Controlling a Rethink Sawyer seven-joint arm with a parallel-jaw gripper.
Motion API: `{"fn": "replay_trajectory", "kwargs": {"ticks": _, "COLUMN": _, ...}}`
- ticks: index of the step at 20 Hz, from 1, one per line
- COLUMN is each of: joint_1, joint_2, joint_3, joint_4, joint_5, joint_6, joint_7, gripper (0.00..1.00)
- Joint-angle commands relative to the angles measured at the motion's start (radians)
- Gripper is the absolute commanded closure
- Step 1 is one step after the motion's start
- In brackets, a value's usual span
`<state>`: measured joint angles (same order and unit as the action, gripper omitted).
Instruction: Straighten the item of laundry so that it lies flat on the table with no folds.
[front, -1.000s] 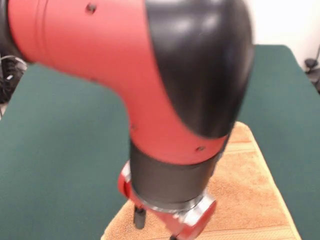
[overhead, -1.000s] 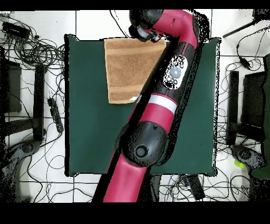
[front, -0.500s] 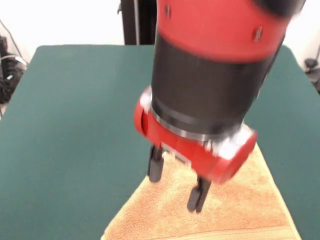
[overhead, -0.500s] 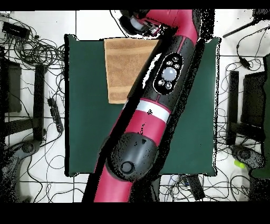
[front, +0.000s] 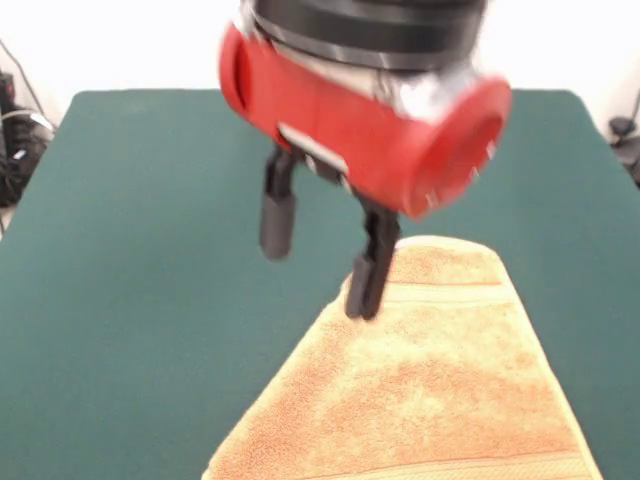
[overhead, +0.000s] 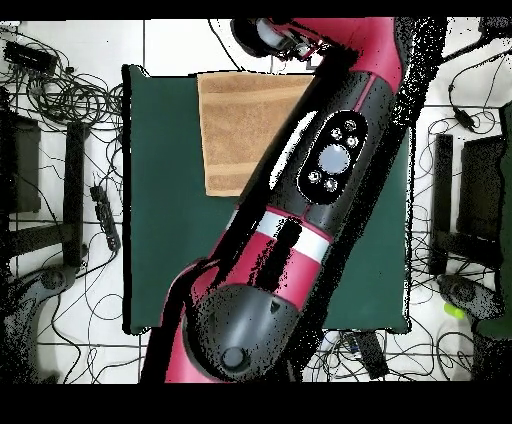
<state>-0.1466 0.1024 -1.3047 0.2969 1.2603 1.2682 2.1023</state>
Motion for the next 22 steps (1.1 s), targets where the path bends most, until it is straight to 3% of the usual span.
{"fn": "replay_trajectory", "kwargs": {"ticks": 1, "joint_1": 0.033, "joint_2": -0.050, "joint_3": 0.199, "joint_4": 0.145, "joint_5": -0.118, "joint_6": 0.132, "joint_7": 0.008, "gripper": 0.00}}
{"fn": "replay_trajectory", "kwargs": {"ticks": 9, "joint_1": 0.025, "joint_2": -0.084, "joint_3": 0.261, "joint_4": 0.134, "joint_5": -0.173, "joint_6": 0.153, "joint_7": 0.020, "gripper": 0.00}}
{"fn": "replay_trajectory", "kwargs": {"ticks": 22, "joint_1": 0.073, "joint_2": -0.107, "joint_3": 0.390, "joint_4": 0.217, "joint_5": -0.283, "joint_6": 0.042, "joint_7": 0.042, "gripper": 0.00}}
